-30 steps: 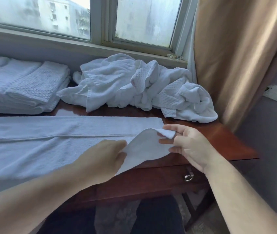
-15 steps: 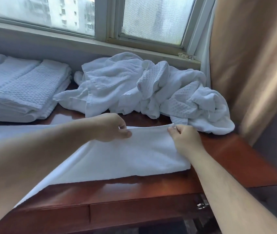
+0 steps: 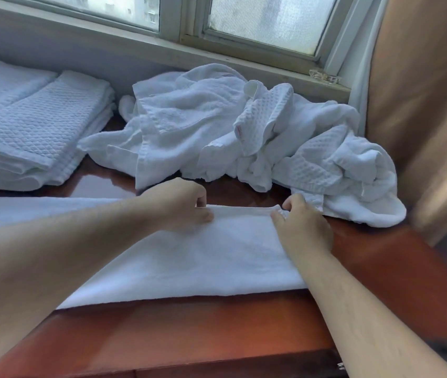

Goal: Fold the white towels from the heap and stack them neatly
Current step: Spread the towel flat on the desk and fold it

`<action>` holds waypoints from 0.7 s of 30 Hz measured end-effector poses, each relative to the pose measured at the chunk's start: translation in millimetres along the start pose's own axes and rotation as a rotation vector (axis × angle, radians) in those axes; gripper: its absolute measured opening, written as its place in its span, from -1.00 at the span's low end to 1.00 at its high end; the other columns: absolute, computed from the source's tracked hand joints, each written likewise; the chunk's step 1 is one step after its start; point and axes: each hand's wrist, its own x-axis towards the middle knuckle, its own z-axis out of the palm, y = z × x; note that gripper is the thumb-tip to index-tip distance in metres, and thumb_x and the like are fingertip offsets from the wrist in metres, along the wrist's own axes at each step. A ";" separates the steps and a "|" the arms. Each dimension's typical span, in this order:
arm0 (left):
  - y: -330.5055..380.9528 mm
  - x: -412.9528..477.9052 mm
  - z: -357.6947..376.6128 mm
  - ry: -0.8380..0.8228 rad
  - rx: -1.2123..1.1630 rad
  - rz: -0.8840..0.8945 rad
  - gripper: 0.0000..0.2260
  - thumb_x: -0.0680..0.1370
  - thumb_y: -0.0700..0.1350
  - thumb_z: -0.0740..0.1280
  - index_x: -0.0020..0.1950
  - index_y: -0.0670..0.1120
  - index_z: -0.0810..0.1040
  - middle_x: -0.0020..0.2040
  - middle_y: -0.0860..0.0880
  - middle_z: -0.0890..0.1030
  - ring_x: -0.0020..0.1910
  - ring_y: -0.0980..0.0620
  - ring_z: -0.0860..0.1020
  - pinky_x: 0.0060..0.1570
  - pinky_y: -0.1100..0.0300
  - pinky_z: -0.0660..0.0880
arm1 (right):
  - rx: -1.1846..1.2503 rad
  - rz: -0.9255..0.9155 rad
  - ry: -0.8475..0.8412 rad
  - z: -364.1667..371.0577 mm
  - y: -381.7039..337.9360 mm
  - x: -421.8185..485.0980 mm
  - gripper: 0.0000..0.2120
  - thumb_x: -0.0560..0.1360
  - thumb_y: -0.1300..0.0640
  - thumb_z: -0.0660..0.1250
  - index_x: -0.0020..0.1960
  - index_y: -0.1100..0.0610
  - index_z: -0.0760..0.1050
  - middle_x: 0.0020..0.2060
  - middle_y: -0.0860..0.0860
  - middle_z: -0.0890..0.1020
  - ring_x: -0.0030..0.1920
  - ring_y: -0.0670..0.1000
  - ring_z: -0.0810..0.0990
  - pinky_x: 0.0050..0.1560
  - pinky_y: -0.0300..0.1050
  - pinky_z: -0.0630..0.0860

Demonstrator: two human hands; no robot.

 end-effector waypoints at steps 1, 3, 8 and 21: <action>-3.2 -5.5 0.7 0.011 -0.003 -0.006 -0.78 0.48 0.23 0.35 -0.17 0.10 0.48 -0.26 0.13 0.54 -0.29 0.17 0.49 -0.39 0.20 0.34 | -0.086 -0.045 0.054 -3.1 -5.6 -2.5 -0.87 0.57 -0.02 0.31 0.05 0.00 0.44 -0.05 -0.01 0.54 0.01 0.12 0.49 -0.05 0.00 0.39; -12.2 -18.9 -0.8 -0.008 -0.029 -0.017 -0.82 0.48 0.22 0.33 -0.10 0.16 0.44 -0.20 0.14 0.54 -0.25 0.15 0.50 -0.34 0.17 0.43 | -0.139 -0.175 0.121 -8.1 -24.4 -9.2 -0.79 0.54 0.08 0.35 0.17 0.03 0.49 0.06 0.04 0.53 0.12 0.14 0.48 0.10 0.07 0.40; -37.8 -68.8 -21.6 -0.011 -0.064 -0.056 -0.77 0.52 0.13 0.32 0.14 0.18 0.41 -0.15 0.20 0.46 -0.17 0.22 0.41 -0.27 0.15 0.36 | 0.314 -0.495 -0.098 -7.5 -109.8 -51.1 -0.82 0.53 0.16 0.33 0.13 0.07 0.59 0.00 -0.01 0.56 0.08 0.06 0.50 0.11 -0.01 0.48; -154.1 -297.7 -43.0 0.333 -0.048 -0.190 -0.70 0.48 0.30 0.19 0.11 0.18 0.41 0.00 0.26 0.43 0.03 0.23 0.41 0.07 0.14 0.40 | 0.296 -1.102 -0.417 8.3 -239.4 -131.2 -0.64 0.42 -0.12 0.34 0.18 -0.07 0.60 0.15 -0.12 0.55 0.27 -0.01 0.40 0.35 0.05 0.32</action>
